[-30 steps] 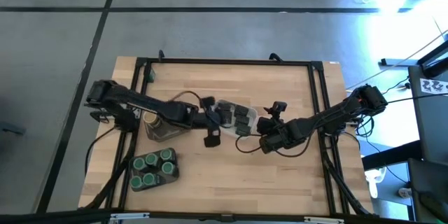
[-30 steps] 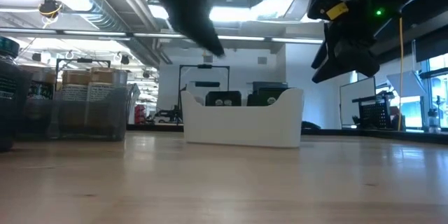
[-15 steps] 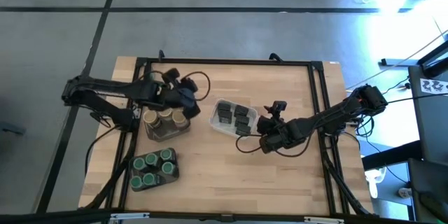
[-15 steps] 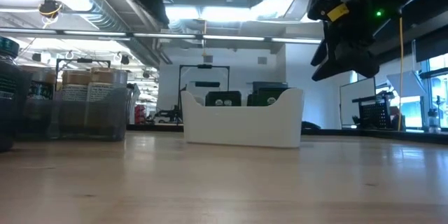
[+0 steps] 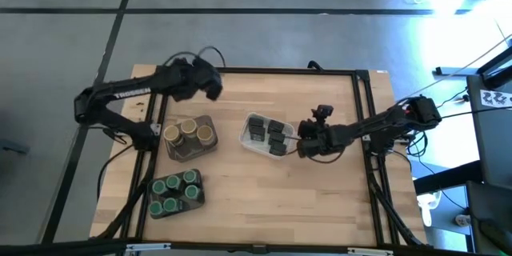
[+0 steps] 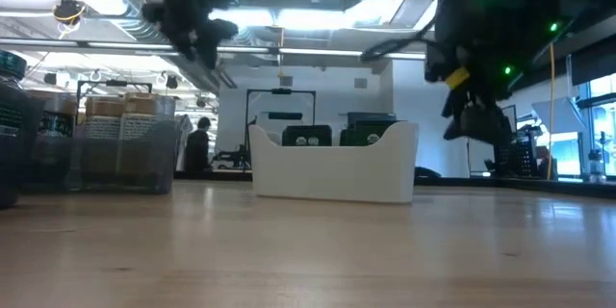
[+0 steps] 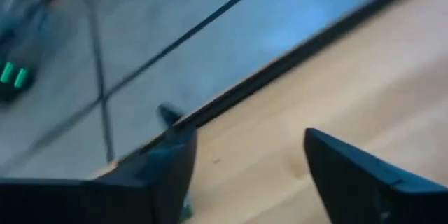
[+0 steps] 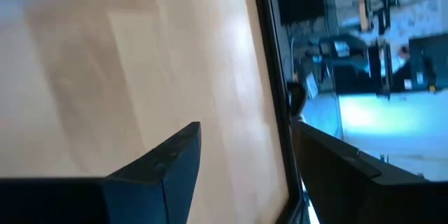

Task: Sort spices by type
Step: Put the black seasoning can into the white bin

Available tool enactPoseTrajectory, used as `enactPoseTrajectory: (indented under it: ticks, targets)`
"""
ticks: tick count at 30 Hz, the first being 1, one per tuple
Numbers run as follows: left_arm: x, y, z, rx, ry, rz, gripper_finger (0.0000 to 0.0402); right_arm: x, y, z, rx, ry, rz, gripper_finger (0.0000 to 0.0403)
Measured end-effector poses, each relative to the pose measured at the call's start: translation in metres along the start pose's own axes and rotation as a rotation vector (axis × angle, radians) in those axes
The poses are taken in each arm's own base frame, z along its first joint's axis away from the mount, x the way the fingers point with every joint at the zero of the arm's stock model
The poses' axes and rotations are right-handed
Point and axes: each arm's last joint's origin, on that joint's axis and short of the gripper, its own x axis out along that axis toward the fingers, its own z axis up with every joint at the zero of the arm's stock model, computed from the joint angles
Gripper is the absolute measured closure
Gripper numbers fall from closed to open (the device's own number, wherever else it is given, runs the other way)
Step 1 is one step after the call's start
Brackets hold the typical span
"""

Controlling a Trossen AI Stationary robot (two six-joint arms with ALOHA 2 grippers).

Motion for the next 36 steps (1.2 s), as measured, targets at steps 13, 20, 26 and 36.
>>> enactPoseTrajectory:
  ticks: [13,20,26,36]
  targets:
    - [0.072,0.050,-0.005,-0.217,0.330,0.170,0.0083,0.028,-0.005,-0.012,0.060,0.106,0.040,0.0182]
    - [0.088,0.052,-0.010,-0.255,0.406,0.241,0.0086,0.028,-0.002,-0.010,0.090,0.101,0.125,0.0182]
    - [0.105,0.053,-0.018,-0.251,0.505,0.317,0.0086,0.028,-0.001,-0.003,0.106,0.053,0.146,0.0182]
    - [0.138,0.048,-0.030,-0.182,0.630,0.430,0.0086,0.027,0.002,0.004,0.083,0.004,0.236,0.0182]
